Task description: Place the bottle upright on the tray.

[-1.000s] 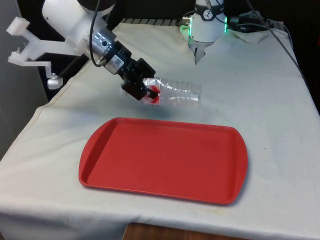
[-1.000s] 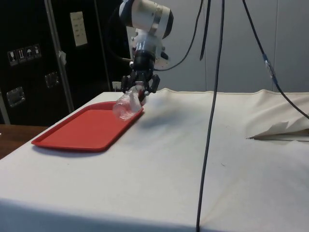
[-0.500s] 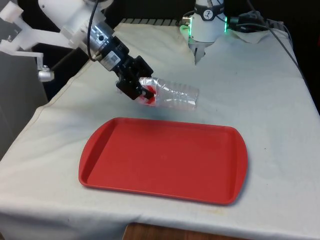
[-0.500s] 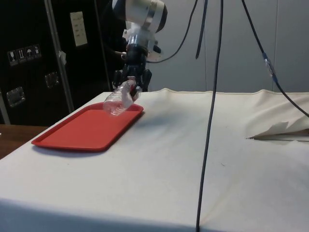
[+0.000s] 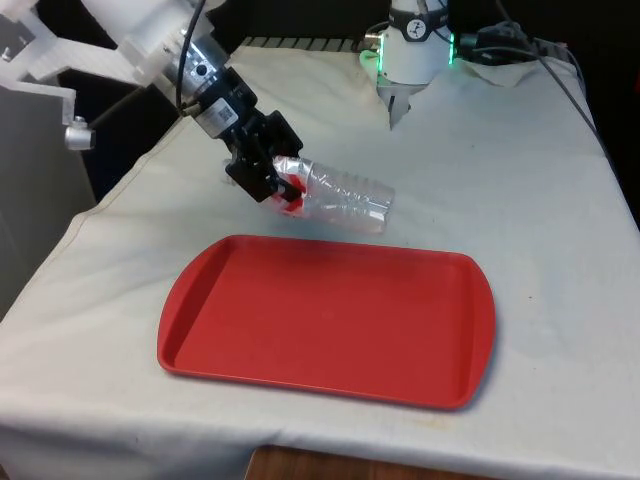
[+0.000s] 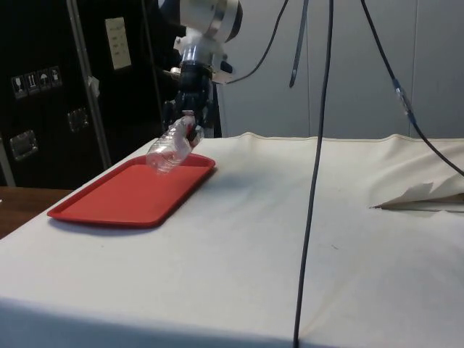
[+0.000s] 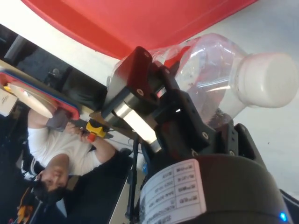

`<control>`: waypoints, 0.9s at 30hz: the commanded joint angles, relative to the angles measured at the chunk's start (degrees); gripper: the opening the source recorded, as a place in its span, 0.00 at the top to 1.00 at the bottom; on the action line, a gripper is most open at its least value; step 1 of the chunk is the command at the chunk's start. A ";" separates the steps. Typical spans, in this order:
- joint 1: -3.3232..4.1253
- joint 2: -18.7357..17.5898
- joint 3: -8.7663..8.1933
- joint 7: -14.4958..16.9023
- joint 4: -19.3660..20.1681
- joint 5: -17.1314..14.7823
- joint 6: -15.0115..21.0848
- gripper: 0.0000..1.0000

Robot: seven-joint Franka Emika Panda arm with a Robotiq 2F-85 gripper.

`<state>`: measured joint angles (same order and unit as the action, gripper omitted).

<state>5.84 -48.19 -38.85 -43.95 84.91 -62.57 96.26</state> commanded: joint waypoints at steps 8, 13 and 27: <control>1.89 0.06 -0.23 -2.23 -0.80 2.12 2.81 0.86; 2.75 -0.06 -0.06 -3.15 -1.03 3.27 4.35 0.86; 4.01 -0.57 1.32 -6.36 -2.98 7.39 8.88 0.86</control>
<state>9.51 -48.53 -37.24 -49.96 82.16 -55.06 104.85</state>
